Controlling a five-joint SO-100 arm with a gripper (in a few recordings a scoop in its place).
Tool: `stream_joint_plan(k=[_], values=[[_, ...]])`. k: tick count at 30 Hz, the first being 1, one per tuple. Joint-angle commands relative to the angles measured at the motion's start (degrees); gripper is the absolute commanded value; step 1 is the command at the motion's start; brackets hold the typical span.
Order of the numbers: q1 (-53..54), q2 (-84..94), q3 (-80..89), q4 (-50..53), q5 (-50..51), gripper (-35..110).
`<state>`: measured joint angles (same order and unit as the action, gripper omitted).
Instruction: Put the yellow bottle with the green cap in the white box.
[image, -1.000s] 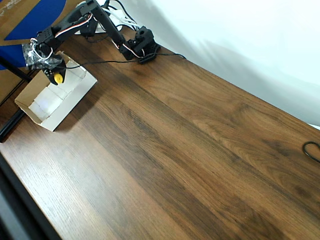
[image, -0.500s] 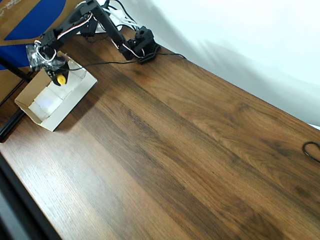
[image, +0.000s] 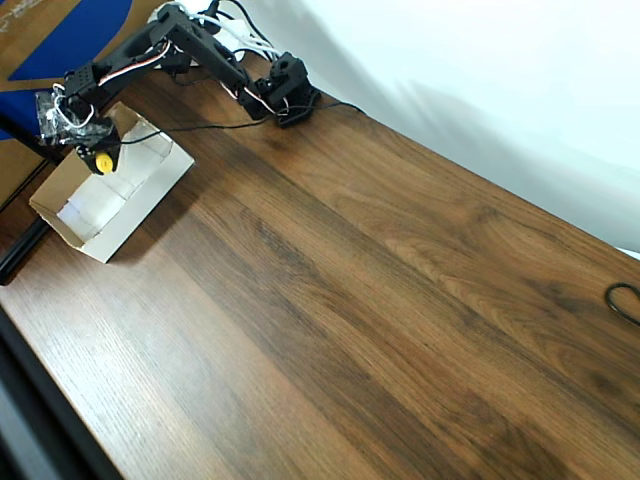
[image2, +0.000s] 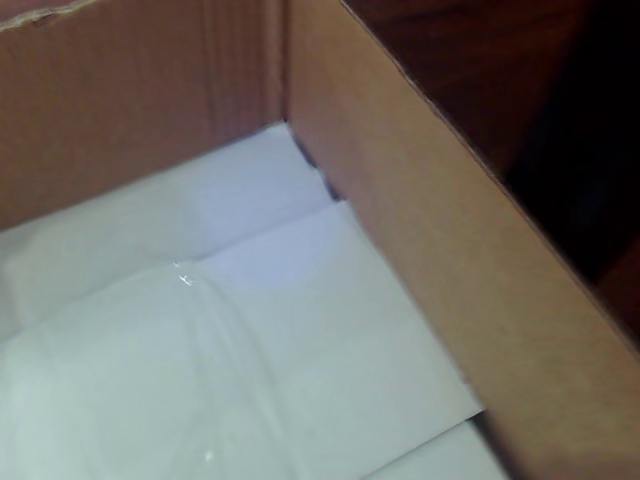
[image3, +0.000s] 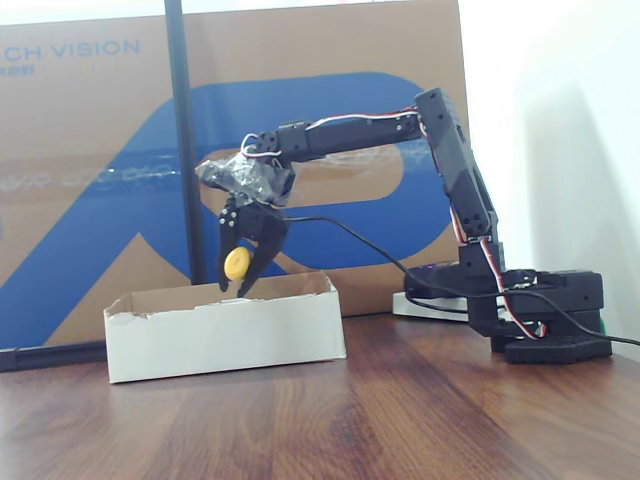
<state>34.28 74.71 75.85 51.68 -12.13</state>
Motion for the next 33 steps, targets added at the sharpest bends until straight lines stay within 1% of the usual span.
stream_joint_plan(k=[1,6,8,11,14,17,23,24,26,27,33], values=[[1.4,-0.3,-5.0,0.1,-0.3,0],[2.2,-2.7,-5.3,-0.2,-0.4,0],[2.5,-2.7,-4.8,-0.4,0.2,4],[2.9,-2.4,-4.2,-0.6,0.4,7],[3.0,-1.3,-3.0,-0.8,1.1,17],[3.1,0.2,-1.2,-1.6,1.8,21],[1.8,5.2,5.4,-4.7,1.7,20],[1.5,6.6,7.1,-5.4,1.7,18],[0.4,10.1,10.7,-6.4,1.6,4],[-0.3,12.2,12.7,-6.8,1.6,0],[-5.0,26.0,23.4,-7.1,2.2,0]])
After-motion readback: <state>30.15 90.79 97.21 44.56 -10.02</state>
